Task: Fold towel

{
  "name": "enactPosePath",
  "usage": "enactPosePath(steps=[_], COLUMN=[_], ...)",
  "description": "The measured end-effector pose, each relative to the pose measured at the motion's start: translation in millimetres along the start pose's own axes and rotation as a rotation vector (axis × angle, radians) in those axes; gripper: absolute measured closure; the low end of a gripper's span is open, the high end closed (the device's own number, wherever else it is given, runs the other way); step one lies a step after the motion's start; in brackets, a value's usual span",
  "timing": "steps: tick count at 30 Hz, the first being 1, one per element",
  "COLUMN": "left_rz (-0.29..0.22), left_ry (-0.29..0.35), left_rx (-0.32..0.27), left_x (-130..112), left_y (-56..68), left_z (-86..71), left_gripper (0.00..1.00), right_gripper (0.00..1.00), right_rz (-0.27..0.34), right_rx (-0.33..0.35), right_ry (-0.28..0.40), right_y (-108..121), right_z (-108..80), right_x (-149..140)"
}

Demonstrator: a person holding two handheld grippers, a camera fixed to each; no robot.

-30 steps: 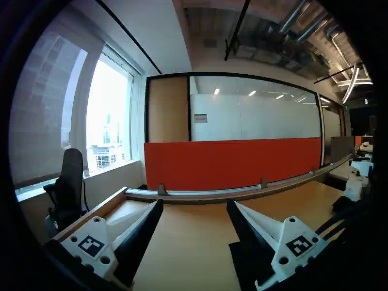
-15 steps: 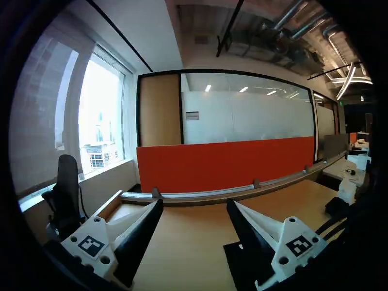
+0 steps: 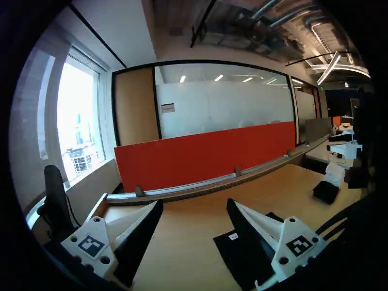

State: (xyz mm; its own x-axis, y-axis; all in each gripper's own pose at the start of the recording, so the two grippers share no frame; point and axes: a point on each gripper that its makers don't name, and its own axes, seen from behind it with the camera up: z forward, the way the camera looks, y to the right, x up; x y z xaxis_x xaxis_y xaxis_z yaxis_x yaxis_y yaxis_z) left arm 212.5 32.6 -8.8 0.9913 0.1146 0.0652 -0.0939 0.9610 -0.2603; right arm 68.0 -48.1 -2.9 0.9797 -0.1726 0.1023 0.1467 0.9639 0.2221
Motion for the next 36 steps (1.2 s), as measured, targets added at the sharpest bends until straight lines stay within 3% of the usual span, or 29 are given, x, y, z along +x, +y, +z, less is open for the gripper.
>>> enactPosePath(steps=[15,24,36], left_rz=[0.055,0.069,0.076], left_ry=[-0.116,-0.155,-0.212], left_rx=[-0.224,-0.26,-0.282], left_x=[-33,-55,-100], left_y=[43.7,57.2,76.2], left_z=[5.2,7.4,8.7], left_gripper=[0.03,0.03,0.03], right_gripper=[0.0,0.0,0.0], right_rz=[-0.086,-0.113,-0.091], right_rx=[0.253,0.304,0.337], right_ry=[-0.139,-0.185,-0.27], right_y=[-51,-66,-80], right_z=[9.0,8.8,7.0], right_x=[-22,-44,-96])
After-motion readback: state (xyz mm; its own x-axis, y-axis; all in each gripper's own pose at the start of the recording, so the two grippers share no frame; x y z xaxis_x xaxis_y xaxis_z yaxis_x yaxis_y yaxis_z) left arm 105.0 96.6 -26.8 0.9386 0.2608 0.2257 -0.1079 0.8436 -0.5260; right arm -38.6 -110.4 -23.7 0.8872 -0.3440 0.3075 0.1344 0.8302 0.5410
